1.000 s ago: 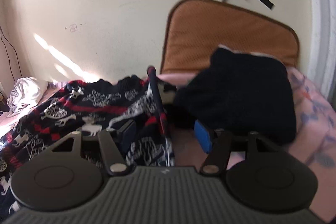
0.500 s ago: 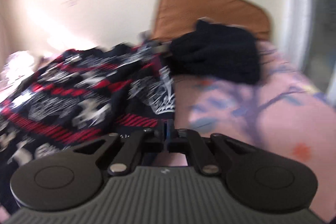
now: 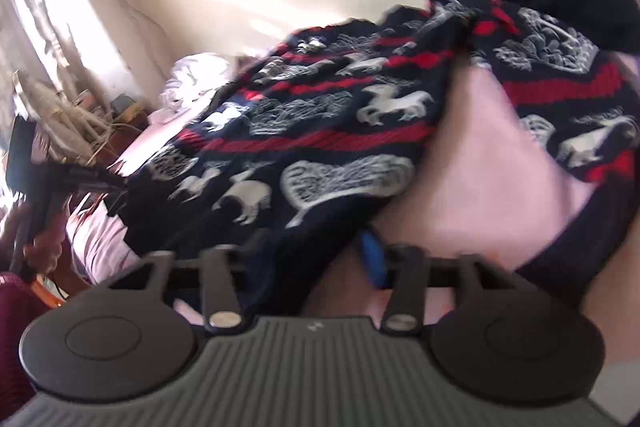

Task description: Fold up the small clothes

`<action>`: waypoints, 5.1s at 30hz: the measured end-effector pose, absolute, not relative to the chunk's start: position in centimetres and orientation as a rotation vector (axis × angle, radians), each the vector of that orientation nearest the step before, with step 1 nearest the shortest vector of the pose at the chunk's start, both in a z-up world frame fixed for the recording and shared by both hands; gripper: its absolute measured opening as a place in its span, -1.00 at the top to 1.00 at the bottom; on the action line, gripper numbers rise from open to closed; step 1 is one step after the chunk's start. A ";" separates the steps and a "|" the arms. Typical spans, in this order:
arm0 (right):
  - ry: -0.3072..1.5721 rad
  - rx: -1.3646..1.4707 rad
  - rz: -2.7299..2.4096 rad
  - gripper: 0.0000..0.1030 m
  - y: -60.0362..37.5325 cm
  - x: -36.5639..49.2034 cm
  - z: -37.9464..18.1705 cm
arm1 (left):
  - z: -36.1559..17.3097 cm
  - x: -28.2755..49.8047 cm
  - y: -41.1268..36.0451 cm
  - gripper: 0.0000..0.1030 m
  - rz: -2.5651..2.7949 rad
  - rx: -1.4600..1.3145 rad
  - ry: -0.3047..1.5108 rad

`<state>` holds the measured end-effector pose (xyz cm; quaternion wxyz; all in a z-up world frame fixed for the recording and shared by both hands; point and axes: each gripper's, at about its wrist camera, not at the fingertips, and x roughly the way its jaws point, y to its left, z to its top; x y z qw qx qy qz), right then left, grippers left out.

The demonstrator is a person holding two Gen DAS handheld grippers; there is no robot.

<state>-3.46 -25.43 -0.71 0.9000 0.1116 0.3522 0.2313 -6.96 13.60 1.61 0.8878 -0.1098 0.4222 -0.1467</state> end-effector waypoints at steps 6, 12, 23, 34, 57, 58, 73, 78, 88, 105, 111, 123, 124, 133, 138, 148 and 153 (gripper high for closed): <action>0.641 0.183 0.538 0.82 -29.0 -6.2 4.2 | 7.3 -13.2 15.2 0.81 -0.288 -0.220 0.792; 0.813 0.088 0.510 0.77 -32.1 -6.4 2.3 | 3.8 -14.4 15.4 0.95 -0.240 -0.238 0.911; 0.575 0.057 0.527 0.28 -29.1 -2.8 5.7 | 4.8 -12.0 20.5 -0.03 -0.003 -0.180 0.749; 0.420 -0.752 1.140 0.27 2.6 1.0 0.8 | 5.9 -18.0 27.8 -0.50 0.170 -0.258 0.584; 0.130 0.006 0.433 0.86 -10.3 18.0 21.0 | 6.5 -10.6 29.1 -0.54 0.057 -0.358 0.480; 0.149 0.037 0.376 0.86 -13.3 17.9 20.3 | 6.7 -8.9 28.0 -0.54 0.023 -0.351 0.478; 0.414 0.385 0.187 0.85 -28.3 16.1 4.5 | -0.3 22.5 8.1 -0.53 -0.353 -0.287 0.863; 0.392 0.387 0.216 0.85 -27.6 16.6 5.5 | -1.5 22.8 7.7 0.67 -0.350 -0.321 0.820; 0.438 0.227 0.051 0.65 -26.5 16.0 5.0 | -1.6 20.5 12.0 0.67 -0.230 -0.464 0.701; 0.525 -0.091 -0.238 0.38 -31.3 2.9 6.1 | 1.0 17.3 7.9 -0.05 -0.418 -0.429 0.593; 0.578 -0.224 -0.150 -0.10 -29.9 7.4 4.2 | -1.4 17.6 5.5 -0.05 -0.454 -0.335 0.662; 0.373 -0.134 -0.230 0.88 -31.5 15.2 16.8 | -2.8 18.0 4.4 -0.04 -0.417 -0.216 0.717; 0.393 -0.161 -0.264 0.88 -31.8 16.7 16.7 | -2.8 18.0 4.4 -0.04 -0.418 -0.218 0.718; 0.476 0.057 -0.275 0.10 -35.8 13.8 12.2 | -2.9 18.0 4.3 -0.11 -0.426 -0.209 0.717; 0.423 0.172 -0.189 0.03 -35.7 6.4 10.0 | -2.9 17.9 4.3 -0.12 -0.427 -0.208 0.716; 0.579 0.318 -0.165 0.02 -33.2 5.2 3.5 | -3.0 17.9 4.5 -0.12 -0.429 -0.211 0.715; 0.678 0.103 -0.209 0.02 -30.4 7.6 1.7 | -3.0 17.8 4.4 -0.14 -0.429 -0.204 0.715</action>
